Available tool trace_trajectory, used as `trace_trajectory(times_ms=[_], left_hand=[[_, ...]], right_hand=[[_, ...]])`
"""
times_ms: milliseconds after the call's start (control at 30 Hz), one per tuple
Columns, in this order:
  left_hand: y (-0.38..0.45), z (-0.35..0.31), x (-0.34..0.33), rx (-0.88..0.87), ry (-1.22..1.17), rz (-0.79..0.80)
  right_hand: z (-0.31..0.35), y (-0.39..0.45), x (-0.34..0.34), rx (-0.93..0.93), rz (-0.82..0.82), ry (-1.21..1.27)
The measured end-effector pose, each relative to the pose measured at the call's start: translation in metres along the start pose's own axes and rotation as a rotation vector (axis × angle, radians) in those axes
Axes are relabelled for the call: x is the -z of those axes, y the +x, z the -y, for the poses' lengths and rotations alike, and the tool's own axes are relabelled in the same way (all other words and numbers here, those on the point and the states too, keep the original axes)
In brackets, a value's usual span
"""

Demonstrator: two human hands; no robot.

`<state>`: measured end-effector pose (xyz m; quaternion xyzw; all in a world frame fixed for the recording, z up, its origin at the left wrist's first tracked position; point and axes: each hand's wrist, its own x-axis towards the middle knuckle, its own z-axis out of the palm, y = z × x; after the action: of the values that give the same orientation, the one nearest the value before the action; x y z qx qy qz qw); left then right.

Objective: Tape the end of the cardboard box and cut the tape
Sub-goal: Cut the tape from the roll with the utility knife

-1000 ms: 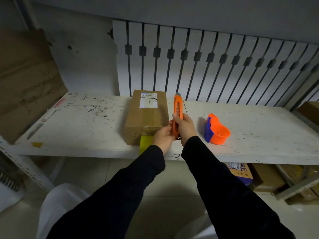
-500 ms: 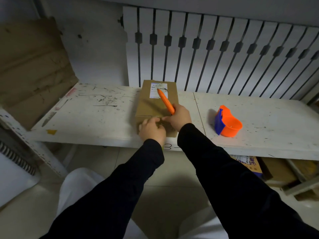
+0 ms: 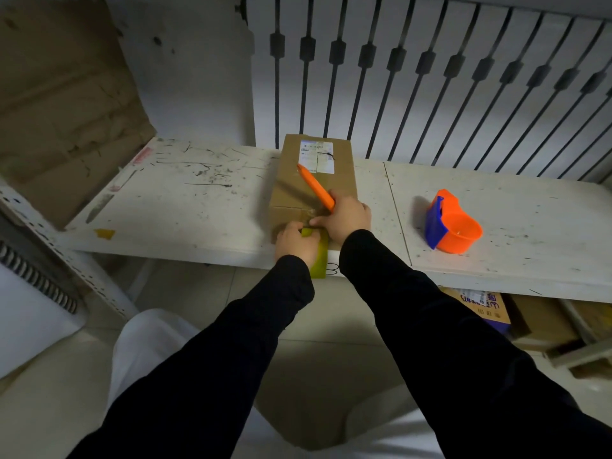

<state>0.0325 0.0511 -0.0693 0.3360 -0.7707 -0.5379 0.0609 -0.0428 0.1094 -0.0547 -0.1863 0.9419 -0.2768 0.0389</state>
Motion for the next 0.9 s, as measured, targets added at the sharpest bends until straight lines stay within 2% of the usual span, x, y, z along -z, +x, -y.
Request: trace_trajectory(times_ms=[233, 667, 900], left_hand=[[0.007, -0.002, 0.001, 0.013, -0.009, 0.027], [0.009, -0.009, -0.003, 0.091, 0.081, 0.036], [0.006, 0.004, -0.011, 0.098, -0.183, 0.062]], right_hand=[[0.0, 0.003, -0.008, -0.021, -0.038, 0.094], [0.005, 0.003, -0.005, -0.038, -0.011, 0.047], [0.004, 0.004, -0.002, -0.053, 0.009, 0.074]])
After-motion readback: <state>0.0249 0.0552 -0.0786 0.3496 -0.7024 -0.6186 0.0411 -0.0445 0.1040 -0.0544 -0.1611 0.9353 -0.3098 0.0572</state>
